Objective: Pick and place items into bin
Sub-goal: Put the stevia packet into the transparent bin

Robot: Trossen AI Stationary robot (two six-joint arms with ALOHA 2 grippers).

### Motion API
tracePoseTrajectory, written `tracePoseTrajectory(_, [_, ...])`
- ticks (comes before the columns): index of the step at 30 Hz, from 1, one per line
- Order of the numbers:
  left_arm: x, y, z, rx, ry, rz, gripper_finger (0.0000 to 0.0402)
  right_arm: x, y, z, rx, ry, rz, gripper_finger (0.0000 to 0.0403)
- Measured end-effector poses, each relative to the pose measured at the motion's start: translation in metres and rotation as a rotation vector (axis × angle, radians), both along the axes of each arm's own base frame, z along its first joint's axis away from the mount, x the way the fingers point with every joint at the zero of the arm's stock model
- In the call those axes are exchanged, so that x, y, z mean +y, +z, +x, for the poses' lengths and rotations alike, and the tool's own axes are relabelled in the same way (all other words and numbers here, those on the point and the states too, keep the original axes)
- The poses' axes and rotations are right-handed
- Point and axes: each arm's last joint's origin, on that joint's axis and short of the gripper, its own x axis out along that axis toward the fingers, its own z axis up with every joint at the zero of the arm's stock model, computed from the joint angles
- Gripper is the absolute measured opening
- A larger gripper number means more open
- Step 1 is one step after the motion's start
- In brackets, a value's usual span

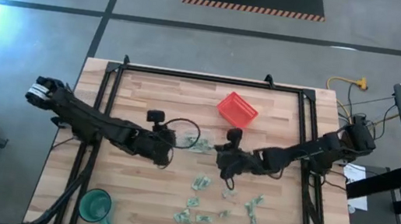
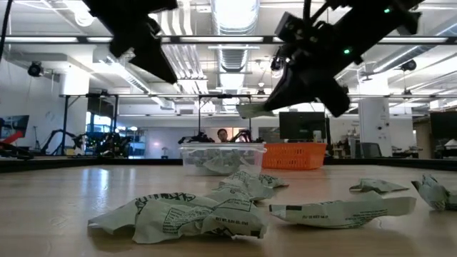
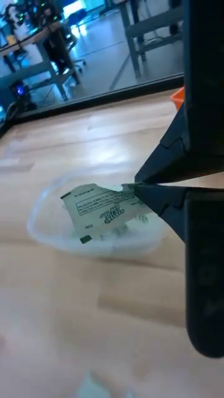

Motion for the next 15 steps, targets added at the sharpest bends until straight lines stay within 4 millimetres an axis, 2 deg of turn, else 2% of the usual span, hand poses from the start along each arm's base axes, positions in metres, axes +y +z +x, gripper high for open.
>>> tracePoseTrajectory(7, [-0.026,0.008,-0.02,-0.051,-0.089,-0.005,0.0087,-0.031,-0.003,0.014,-0.035,0.036,0.111,0.0009])
tracePoseTrajectory(15, [-0.034,0.007,-0.029,-0.072,-0.095,0.05,0.0087,-0.052,-0.009,0.018,-0.032,0.023,0.166,0.0009])
